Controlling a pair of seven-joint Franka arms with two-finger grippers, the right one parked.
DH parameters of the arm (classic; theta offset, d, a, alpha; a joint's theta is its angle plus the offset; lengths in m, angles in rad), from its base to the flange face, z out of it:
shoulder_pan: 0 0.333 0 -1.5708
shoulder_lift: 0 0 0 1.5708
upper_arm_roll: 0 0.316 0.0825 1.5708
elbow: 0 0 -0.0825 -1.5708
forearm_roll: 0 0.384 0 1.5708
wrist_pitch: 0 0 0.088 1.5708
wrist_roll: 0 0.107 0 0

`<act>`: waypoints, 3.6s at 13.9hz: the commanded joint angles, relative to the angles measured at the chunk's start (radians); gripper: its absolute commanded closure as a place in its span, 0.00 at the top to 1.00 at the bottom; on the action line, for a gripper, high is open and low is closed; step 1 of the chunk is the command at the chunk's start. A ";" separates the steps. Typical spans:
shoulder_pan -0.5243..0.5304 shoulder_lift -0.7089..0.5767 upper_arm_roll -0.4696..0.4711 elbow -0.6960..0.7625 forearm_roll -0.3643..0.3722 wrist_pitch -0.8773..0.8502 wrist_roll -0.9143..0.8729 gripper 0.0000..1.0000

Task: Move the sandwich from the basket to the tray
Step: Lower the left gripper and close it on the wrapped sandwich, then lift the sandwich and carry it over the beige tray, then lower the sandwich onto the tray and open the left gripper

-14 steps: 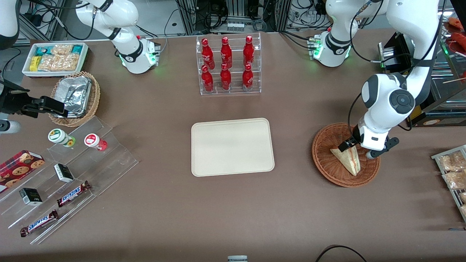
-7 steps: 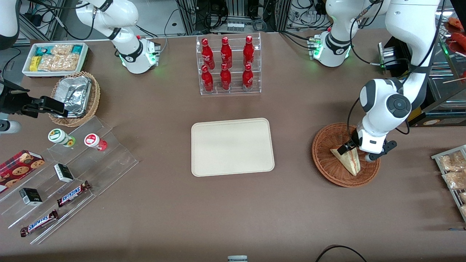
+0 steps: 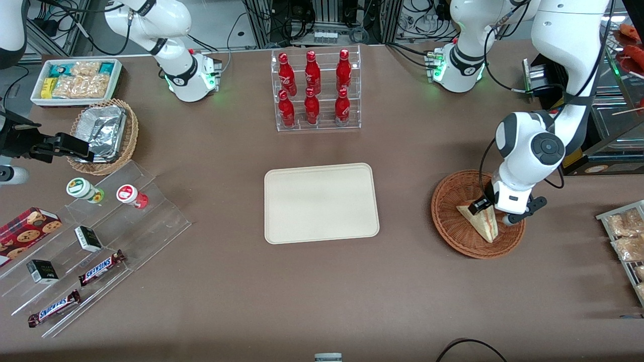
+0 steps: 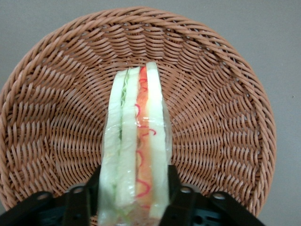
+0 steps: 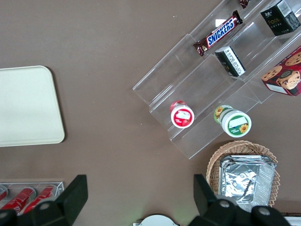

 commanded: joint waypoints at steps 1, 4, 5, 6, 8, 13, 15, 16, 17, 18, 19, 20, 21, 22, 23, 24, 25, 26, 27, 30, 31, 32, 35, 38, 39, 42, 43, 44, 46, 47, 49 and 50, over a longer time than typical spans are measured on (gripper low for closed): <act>0.005 -0.003 -0.003 0.014 0.025 0.005 -0.014 0.00; -0.008 -0.041 -0.003 0.022 0.027 -0.014 -0.014 0.00; -0.011 -0.058 -0.008 0.023 0.027 -0.034 -0.016 0.00; -0.031 -0.079 -0.009 0.033 0.027 -0.063 -0.016 0.00; -0.082 -0.108 -0.009 0.069 0.027 -0.155 -0.020 0.00; -0.292 -0.110 -0.011 0.238 0.024 -0.401 -0.034 0.00; -0.393 -0.098 -0.012 0.322 0.022 -0.503 -0.071 0.00; -0.439 -0.081 -0.012 0.362 0.019 -0.530 -0.078 0.00; -0.483 -0.048 -0.012 0.410 0.011 -0.536 -0.107 0.00; -0.526 -0.006 -0.012 0.463 0.011 -0.538 -0.158 0.00; -0.568 0.034 -0.011 0.508 0.011 -0.538 -0.198 0.00; -0.605 0.078 -0.011 0.551 0.010 -0.536 -0.239 0.00; -0.634 0.124 -0.011 0.591 0.010 -0.531 -0.272 0.00; -0.658 0.169 -0.012 0.629 0.010 -0.528 -0.292 0.00; -0.685 0.212 -0.011 0.667 0.011 -0.527 -0.304 0.00; -0.712 0.262 -0.011 0.703 0.013 -0.525 -0.310 0.00; -0.731 0.308 -0.011 0.732 0.016 -0.521 -0.309 0.00; -0.746 0.347 -0.011 0.759 0.016 -0.510 -0.312 0.00; -0.766 0.379 -0.011 0.781 0.016 -0.499 -0.322 0.00; -0.777 0.433 -0.009 0.784 0.019 -0.424 -0.341 0.00; -0.783 0.440 -0.009 0.784 0.019 -0.415 -0.341 0.00; -0.785 0.448 -0.008 0.787 0.020 -0.413 -0.341 0.00; -0.786 0.450 -0.008 0.806 0.020 -0.415 -0.336 0.00; -0.785 0.470 -0.005 0.807 0.022 -0.412 -0.330 0.00; -0.785 0.471 -0.004 0.806 0.022 -0.412 -0.330 0.00; -0.786 0.473 -0.006 0.803 0.022 -0.412 -0.332 0.00; -0.788 0.477 -0.006 0.803 0.022 -0.407 -0.333 0.00; -0.791 0.486 -0.006 0.804 0.022 -0.400 -0.332 0.01; -0.794 0.493 -0.004 0.804 0.022 -0.390 -0.329 0.59; -0.794 0.490 -0.004 0.804 0.023 -0.392 -0.326 0.82; -0.792 0.479 -0.003 0.806 0.023 -0.396 -0.327 0.99; -0.789 0.468 -0.003 0.807 0.023 -0.403 -0.330 0.99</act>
